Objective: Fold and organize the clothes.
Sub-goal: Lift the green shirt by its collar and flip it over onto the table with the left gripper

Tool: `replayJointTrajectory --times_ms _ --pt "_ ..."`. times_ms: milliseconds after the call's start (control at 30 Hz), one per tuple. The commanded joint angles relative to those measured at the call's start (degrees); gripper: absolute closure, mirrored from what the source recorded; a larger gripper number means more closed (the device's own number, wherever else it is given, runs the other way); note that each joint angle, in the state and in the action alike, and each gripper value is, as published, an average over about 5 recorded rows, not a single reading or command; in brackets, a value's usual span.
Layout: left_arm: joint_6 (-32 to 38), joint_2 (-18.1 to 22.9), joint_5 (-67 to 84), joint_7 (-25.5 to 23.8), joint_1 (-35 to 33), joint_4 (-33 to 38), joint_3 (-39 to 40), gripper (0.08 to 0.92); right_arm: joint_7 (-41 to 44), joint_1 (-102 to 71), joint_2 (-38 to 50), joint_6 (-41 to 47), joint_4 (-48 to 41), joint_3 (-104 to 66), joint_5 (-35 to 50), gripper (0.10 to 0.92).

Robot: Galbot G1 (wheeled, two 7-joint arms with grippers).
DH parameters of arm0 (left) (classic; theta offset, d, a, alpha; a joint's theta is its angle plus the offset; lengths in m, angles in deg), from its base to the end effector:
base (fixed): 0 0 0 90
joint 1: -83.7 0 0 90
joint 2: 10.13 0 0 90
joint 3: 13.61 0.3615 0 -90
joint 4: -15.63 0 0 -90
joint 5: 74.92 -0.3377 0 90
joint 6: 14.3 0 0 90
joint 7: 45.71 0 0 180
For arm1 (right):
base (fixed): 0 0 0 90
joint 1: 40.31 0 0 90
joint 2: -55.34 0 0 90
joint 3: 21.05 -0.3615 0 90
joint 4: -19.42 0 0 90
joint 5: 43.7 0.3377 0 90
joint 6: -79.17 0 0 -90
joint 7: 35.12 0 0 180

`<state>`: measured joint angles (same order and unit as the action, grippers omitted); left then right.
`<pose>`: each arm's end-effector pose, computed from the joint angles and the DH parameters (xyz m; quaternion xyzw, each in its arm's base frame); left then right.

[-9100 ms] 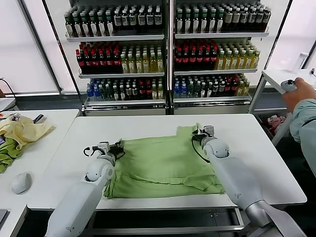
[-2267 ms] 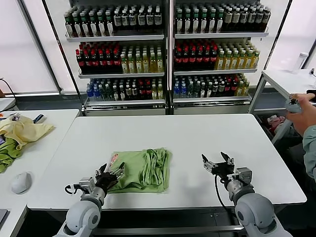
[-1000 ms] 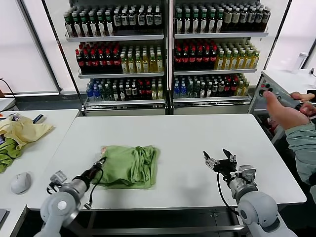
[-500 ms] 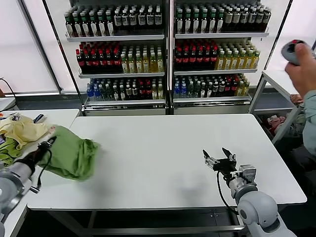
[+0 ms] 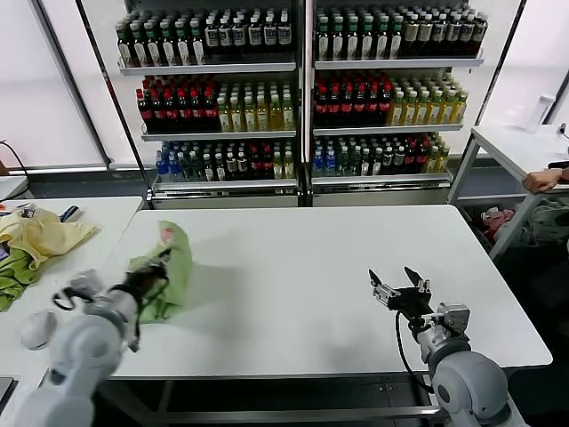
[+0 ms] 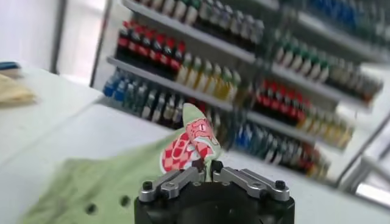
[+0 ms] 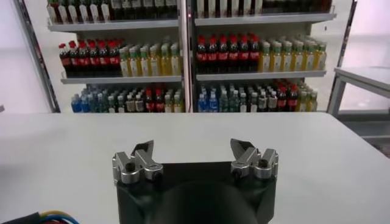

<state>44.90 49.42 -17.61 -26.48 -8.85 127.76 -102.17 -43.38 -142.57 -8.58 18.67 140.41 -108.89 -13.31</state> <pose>0.3033 0.1120 -0.2197 -0.0322 -0.9701 0.1611 0.1788 0.2459 -0.0727 -0.2308 0.0760 -0.9882 -0.0100 0.1323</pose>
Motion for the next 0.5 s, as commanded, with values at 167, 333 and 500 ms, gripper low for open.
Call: replayJointTrajectory --times_ms 167,333,500 --pt "-1.25 15.06 -31.75 1.08 10.54 -8.24 31.00 0.889 0.22 -2.69 -0.14 -0.37 2.04 -3.22 0.21 0.203" --pt "-0.24 17.94 -31.17 1.45 12.80 -11.32 31.91 0.883 0.30 -2.67 -0.07 -0.43 2.20 -3.43 0.21 0.203" --pt "5.92 18.20 -30.82 0.14 11.54 -9.44 32.70 0.796 0.31 -1.81 -0.12 -0.57 1.64 -2.57 0.06 0.203"
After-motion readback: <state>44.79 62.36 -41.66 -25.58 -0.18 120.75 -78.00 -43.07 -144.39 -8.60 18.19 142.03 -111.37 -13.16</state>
